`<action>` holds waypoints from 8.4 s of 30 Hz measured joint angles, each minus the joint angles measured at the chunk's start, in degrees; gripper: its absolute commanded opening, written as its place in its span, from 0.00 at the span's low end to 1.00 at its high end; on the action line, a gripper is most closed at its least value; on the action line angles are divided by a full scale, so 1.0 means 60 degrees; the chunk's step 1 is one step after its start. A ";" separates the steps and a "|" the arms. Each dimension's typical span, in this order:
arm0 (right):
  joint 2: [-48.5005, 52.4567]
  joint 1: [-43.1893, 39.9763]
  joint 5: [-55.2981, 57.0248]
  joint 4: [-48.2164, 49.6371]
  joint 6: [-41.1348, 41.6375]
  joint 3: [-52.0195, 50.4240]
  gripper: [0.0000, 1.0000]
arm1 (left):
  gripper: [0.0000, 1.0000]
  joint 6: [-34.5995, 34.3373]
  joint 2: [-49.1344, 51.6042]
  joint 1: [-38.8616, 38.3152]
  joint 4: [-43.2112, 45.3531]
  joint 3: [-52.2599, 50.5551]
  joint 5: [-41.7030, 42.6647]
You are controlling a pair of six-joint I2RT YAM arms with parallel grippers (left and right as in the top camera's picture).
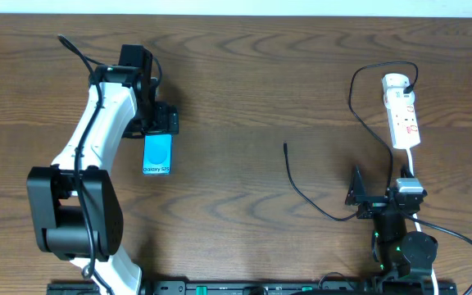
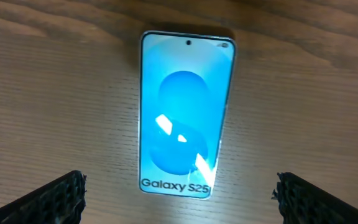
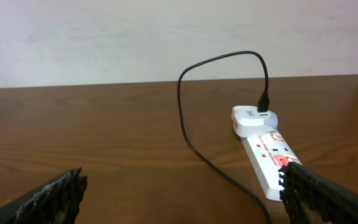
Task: Plug charger to phone and switch on socket
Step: 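Move the left gripper forward over the blue phone and lower, then close the left gripper on the phone's sides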
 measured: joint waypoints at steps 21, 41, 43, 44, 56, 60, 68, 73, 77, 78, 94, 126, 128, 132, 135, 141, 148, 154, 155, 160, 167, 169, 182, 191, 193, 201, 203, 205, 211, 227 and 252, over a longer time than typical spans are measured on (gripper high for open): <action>0.0000 0.0000 0.0000 0.0000 0.0000 0.0000 0.99 | 0.98 0.0000 0.0656 0.0000 0.0328 -0.0280 -0.0178; 0.0000 0.0000 0.0000 0.0004 0.0000 0.0000 0.99 | 0.98 0.0004 0.0743 0.0000 0.0798 -0.1111 -0.0171; 0.0000 0.0000 0.0000 0.0000 0.0000 0.0000 0.99 | 0.98 0.0004 0.0743 0.0000 0.0885 -0.1111 -0.0171; 0.0000 0.0000 0.0000 0.0004 0.0000 0.0000 0.99 | 0.98 0.0004 0.0743 0.0000 0.0922 -0.1111 -0.0171; 0.0000 0.0000 0.0000 0.0004 0.0000 0.0000 0.99 | 0.98 0.0080 0.0743 0.0000 0.1472 -0.1188 0.0080; 0.0000 0.0000 0.0000 0.0000 0.0000 0.0000 0.99 | 0.98 0.0098 0.0743 0.0000 0.1585 -0.1468 0.0157; 0.0000 0.0000 0.0000 0.0000 0.0000 0.0000 0.99 | 0.98 0.0226 0.0743 0.0000 0.1993 -0.1563 0.0189; 0.0000 0.0000 0.0000 0.0000 0.0000 0.0000 0.99 | 0.98 0.0237 0.0743 0.0000 0.2138 -0.1563 0.0189; 0.0000 0.0000 0.0000 0.0000 0.0000 0.0000 0.99 | 0.98 0.0255 0.0743 0.0000 0.2211 -0.1563 0.0189; 0.0000 0.0000 0.0000 0.0004 -0.0004 0.0000 0.99 | 0.98 0.0255 0.0743 0.0000 0.2229 -0.1566 0.0189; 0.0000 0.0000 0.0000 0.0004 0.0000 0.0000 0.99 | 0.98 0.0302 0.0747 0.0000 0.2401 -0.1847 0.0186; 0.0000 0.0000 0.0000 0.0004 0.0000 0.0000 0.99 | 0.98 0.0503 0.0754 0.0000 0.3042 -0.2226 0.0186; 0.0000 0.0000 0.0000 0.0004 0.0000 0.0000 0.99 | 0.98 0.0503 0.0750 0.0000 0.3045 -0.2226 0.0186; 0.0000 0.0000 0.0000 0.0004 0.0000 0.0000 0.99 | 0.98 0.0503 0.0754 0.0000 0.3107 -0.2226 0.0186; 0.0000 0.0000 0.0000 0.0004 0.0000 0.0000 0.99 | 0.98 0.0503 0.0754 0.0000 0.3147 -0.2226 0.0186; 0.0000 0.0000 0.0000 0.0000 0.0000 0.0000 0.99 | 0.98 0.0503 0.0754 0.0000 0.3373 -0.2273 0.0186; 0.0000 0.0000 0.0000 0.0000 0.0000 0.0000 0.99 | 0.98 0.0506 0.0754 0.0000 0.3395 -0.2339 0.0186; 0.0000 0.0000 0.0000 0.0004 -0.0004 0.0000 0.99 | 0.98 0.0503 0.0750 0.0000 0.3395 -0.2339 0.0186; 0.0000 0.0000 0.0000 0.0004 0.0000 0.0000 0.99 | 0.98 0.0503 0.0750 0.0000 0.3395 -0.2339 0.0186; 0.0000 0.0000 0.0000 0.0000 0.0000 0.0000 0.99 | 0.98 0.0503 0.0750 0.0000 0.3395 -0.2339 0.0186; 0.0000 0.0000 0.0000 0.0004 0.0000 0.0000 0.99 | 0.98 0.0503 0.0750 0.0000 0.3391 -0.2339 0.0186; 0.0000 0.0000 0.0000 0.0000 0.0000 0.0000 0.99 | 0.98 0.0503 0.0750 0.0000 0.3381 -0.2339 0.0186; 0.0000 0.0000 0.0000 0.0000 0.0000 0.0000 0.99 | 0.98 0.0510 0.0750 0.0000 0.3286 -0.2339 0.0189; 0.0000 0.0000 0.0000 0.0004 0.0000 0.0000 0.99 | 0.98 0.0539 0.0750 0.0000 0.3282 -0.2339 0.0193; 0.0000 0.0000 0.0000 0.0000 0.0000 0.0000 0.99 | 0.98 0.0543 0.0750 0.0000 0.3282 -0.2339 0.0193; 0.0000 0.0000 0.0000 0.0000 0.0000 0.0000 0.99 | 0.98 0.0543 0.0750 0.0000 0.3282 -0.2339 0.0193; 0.0000 0.0000 0.0000 0.0000 0.0000 0.0000 0.99 | 0.98 0.0543 0.0750 0.0000 0.3282 -0.2339 0.0193; 0.0000 0.0000 0.0000 0.0000 0.0000 0.0000 0.99 | 0.98 0.0543 0.0750 0.0000 0.3282 -0.2339 0.0193; 0.0000 0.0000 0.0000 0.0000 0.0000 0.0000 0.99 | 0.98 0.0546 0.0750 0.0000 0.3279 -0.2339 0.0193; 0.0000 0.0000 0.0000 0.0000 0.0000 0.0000 0.99 | 0.87 0.0619 0.0750 0.0000 0.3246 -0.2339 0.0219; 0.0000 0.0000 0.0000 0.0004 0.0000 0.0000 0.99 | 0.68 0.0718 0.0750 0.0000 0.3220 -0.2339 0.0226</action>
